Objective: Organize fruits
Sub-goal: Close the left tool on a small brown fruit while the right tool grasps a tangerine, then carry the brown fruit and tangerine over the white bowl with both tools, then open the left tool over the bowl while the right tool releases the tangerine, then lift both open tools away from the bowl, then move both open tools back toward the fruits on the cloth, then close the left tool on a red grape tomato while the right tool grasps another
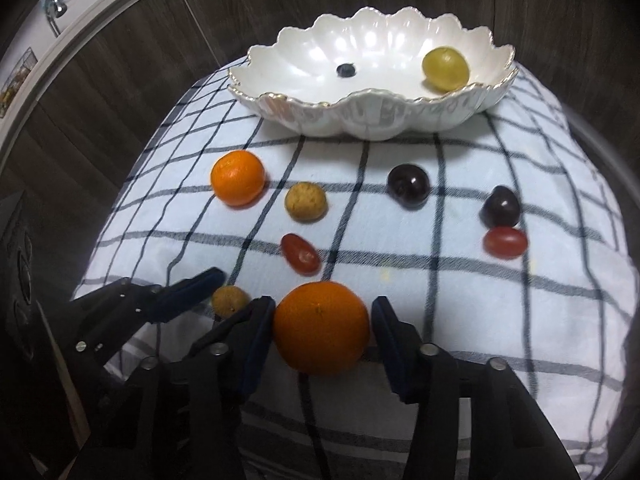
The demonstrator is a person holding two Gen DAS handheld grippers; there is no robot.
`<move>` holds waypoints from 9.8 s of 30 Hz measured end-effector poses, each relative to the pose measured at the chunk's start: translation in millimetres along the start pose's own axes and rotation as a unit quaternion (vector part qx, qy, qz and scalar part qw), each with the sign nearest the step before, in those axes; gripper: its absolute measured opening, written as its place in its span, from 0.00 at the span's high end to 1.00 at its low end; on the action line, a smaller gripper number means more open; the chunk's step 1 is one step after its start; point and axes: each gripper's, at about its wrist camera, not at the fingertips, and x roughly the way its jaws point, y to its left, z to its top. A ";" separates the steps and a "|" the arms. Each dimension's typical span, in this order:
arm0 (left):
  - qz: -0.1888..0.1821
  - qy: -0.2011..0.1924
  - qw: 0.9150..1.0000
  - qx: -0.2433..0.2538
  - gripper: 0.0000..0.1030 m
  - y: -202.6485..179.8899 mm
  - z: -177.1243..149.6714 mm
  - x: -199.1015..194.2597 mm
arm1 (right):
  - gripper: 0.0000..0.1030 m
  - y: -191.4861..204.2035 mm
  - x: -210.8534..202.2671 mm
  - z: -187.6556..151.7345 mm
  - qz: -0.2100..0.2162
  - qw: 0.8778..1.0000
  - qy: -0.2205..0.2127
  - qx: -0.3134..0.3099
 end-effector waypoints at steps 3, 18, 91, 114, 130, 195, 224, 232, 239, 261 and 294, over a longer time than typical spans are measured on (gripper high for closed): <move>-0.003 0.000 1.000 -0.001 0.77 0.2 0.6 -0.7 | 0.54 4.0 -0.9 -0.9 -0.005 1.000 -0.003 -0.010; 0.007 -0.013 1.000 -0.002 0.77 0.7 2.6 -19.1 | 0.55 0.3 -20.7 0.3 -0.017 0.999 -0.030 -0.006; 0.038 -0.057 0.995 -0.073 0.77 65.8 162.4 12.1 | 0.55 -46.8 -47.6 133.7 -0.099 0.982 -0.157 0.019; 0.048 -0.035 0.995 -0.077 0.57 76.3 171.7 40.5 | 0.54 -55.9 -11.0 143.3 -0.113 0.987 -0.109 0.024; 0.084 -0.063 0.991 -0.080 0.26 78.9 166.2 -0.7 | 0.24 -54.7 -45.4 138.3 -0.143 0.978 -0.149 0.035; 0.070 -0.072 0.993 -0.066 0.26 14.2 65.9 -36.3 | 0.24 -61.1 -84.0 35.0 -0.167 0.970 -0.178 -0.004; 0.039 -0.051 0.997 -0.049 0.31 -5.2 33.3 4.2 | 0.24 -73.7 -41.7 13.5 -0.155 0.976 -0.155 0.002; 0.034 -0.041 0.998 -0.042 0.41 -5.8 30.4 15.2 | 0.25 -69.7 -30.3 13.2 -0.150 0.978 -0.147 -0.011; 0.016 -0.044 0.998 -0.034 0.43 -8.6 28.0 19.2 | 0.32 -71.9 -21.4 13.8 -0.143 0.980 -0.134 -0.010; -0.003 -0.042 0.999 -0.018 0.70 -18.5 24.2 24.0 | 0.59 -78.1 -2.8 14.9 -0.141 0.985 -0.097 -0.004; 0.028 -0.071 0.997 -0.025 0.72 -9.9 35.7 -10.7 | 0.71 -56.8 -40.1 11.7 -0.124 0.982 -0.142 -0.021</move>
